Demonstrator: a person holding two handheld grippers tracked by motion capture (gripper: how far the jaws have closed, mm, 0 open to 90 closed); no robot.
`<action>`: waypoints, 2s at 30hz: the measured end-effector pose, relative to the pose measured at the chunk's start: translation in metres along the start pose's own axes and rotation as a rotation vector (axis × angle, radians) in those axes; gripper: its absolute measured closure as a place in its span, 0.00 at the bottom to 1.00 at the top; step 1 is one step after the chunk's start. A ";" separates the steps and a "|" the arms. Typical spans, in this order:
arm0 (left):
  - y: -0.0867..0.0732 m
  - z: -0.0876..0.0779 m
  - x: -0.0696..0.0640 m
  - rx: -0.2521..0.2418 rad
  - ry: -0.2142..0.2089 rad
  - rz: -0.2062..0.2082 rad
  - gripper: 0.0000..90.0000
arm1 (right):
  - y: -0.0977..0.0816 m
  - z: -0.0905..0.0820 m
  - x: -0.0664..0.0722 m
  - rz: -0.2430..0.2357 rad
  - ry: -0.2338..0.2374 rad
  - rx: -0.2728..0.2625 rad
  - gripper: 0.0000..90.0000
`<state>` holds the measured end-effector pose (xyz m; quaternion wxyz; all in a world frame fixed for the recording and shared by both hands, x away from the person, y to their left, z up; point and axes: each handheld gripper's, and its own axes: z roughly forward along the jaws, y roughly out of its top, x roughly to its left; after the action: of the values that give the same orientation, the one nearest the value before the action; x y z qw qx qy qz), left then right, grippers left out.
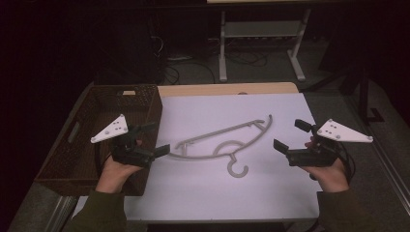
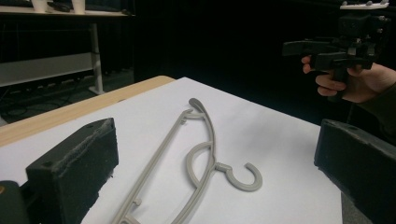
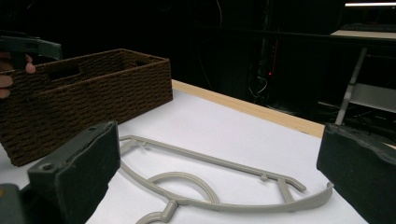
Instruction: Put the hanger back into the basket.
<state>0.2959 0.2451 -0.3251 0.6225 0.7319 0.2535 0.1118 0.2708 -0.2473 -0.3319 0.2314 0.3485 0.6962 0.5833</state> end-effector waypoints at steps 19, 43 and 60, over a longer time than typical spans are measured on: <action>-0.004 0.035 -0.020 0.133 -0.035 0.040 0.00 | -0.003 0.014 0.005 -0.014 0.022 0.053 0.00; -0.049 0.063 -0.027 0.212 -0.043 0.010 0.00 | -0.019 0.058 0.012 -0.001 0.068 0.265 0.27; -0.059 0.068 -0.029 0.234 -0.057 0.002 0.00 | -0.017 0.112 0.017 -0.003 0.102 0.350 0.92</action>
<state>0.2902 0.1781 -0.3914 0.5398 0.8026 0.2464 0.0614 0.3380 -0.1630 -0.3710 0.1323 0.3523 0.7985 0.4698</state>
